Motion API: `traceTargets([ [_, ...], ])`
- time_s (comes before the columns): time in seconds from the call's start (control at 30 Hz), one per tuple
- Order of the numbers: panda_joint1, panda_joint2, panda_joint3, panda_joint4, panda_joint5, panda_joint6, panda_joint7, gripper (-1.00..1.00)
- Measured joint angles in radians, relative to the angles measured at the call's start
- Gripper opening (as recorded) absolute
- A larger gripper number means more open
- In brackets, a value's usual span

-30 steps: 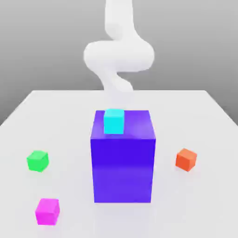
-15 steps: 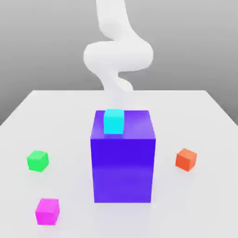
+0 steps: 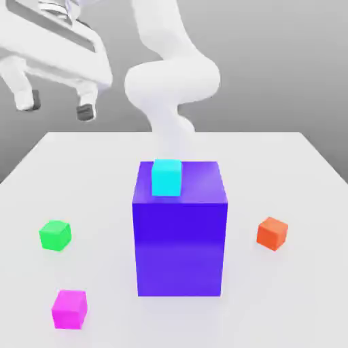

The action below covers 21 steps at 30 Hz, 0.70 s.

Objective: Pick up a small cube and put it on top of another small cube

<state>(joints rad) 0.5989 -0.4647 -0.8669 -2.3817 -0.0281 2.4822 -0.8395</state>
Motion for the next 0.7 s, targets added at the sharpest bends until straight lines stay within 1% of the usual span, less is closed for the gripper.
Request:
traceTargets([
  [0.27, 0.226, 0.115, -0.267, -0.023, 0.018, 0.052, -0.418, 0.00],
  [0.37, 0.342, 0.155, -0.395, -0.032, 0.024, 0.072, -0.574, 0.00],
  [0.43, 0.436, 0.175, -0.498, -0.038, 0.017, 0.086, -0.670, 0.00],
  [0.53, 0.596, 0.179, -0.671, -0.046, -0.035, 0.106, -0.785, 0.00],
  [0.6, 0.694, 0.166, -0.782, -0.051, -0.097, 0.117, -0.842, 0.00],
  [0.7, 0.813, 0.134, -0.921, -0.057, -0.208, 0.128, -0.914, 0.00],
])
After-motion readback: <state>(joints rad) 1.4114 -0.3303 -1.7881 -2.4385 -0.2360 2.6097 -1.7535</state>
